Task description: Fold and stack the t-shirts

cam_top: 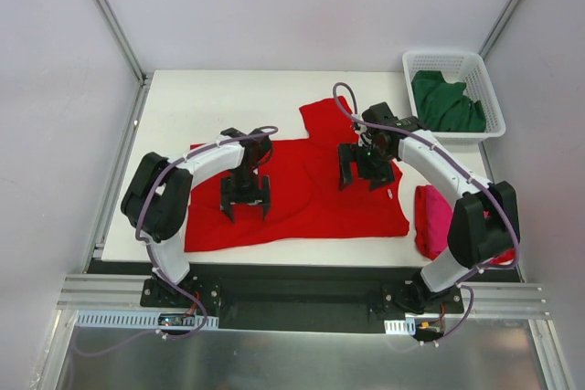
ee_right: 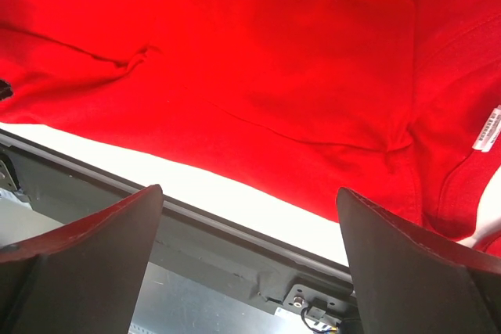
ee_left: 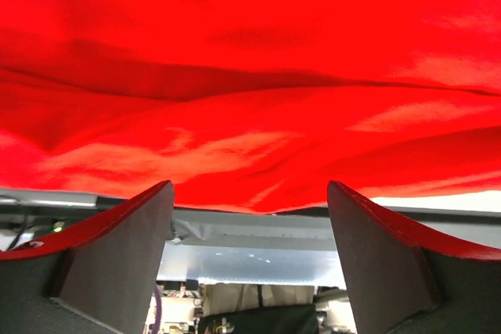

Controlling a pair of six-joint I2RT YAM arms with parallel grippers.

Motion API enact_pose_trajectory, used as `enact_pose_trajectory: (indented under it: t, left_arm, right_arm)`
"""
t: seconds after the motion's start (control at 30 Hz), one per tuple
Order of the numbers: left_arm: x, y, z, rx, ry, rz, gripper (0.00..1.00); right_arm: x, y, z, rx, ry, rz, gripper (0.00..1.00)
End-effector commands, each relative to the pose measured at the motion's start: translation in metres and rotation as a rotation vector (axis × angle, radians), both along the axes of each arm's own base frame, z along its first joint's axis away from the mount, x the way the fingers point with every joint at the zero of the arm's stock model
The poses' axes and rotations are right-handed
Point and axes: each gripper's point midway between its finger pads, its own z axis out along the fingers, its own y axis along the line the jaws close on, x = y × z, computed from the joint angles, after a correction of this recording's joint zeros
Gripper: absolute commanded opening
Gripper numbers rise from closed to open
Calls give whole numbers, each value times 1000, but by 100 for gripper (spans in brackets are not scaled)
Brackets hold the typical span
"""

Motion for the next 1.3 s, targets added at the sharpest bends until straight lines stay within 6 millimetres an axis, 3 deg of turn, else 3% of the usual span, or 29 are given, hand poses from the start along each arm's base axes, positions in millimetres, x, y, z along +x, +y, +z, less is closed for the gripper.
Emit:
enact_pose_trajectory:
  t: [0.0, 0.27, 0.57, 0.67, 0.93, 1.03, 1.13, 1.27]
  left_arm:
    - [13, 12, 15, 95, -50, -22, 80]
    - [23, 60, 30, 301, 9, -297, 98]
    - [9, 90, 20, 309, 111, -314, 99]
    - [8, 105, 23, 324, 101, -192, 99]
    - [9, 119, 39, 166, -105, 424, 97]
    - [12, 114, 42, 104, -175, 625, 97]
    - [28, 98, 49, 22, -205, 766, 98]
    - [46, 81, 38, -52, -145, 974, 97]
  right_arm:
    - [0, 2, 4, 26, -3, 23, 96]
    - [-2, 2, 3, 41, 4, 32, 96]
    - [-5, 1, 1, 45, 18, 37, 96]
    - [-5, 1, 1, 47, 20, 37, 96]
    - [-7, 3, 0, 60, 33, 43, 96]
    - [-8, 4, -2, 63, 37, 46, 96]
    - [-10, 3, -5, 65, 46, 47, 96]
    - [-12, 3, -6, 68, 50, 49, 96]
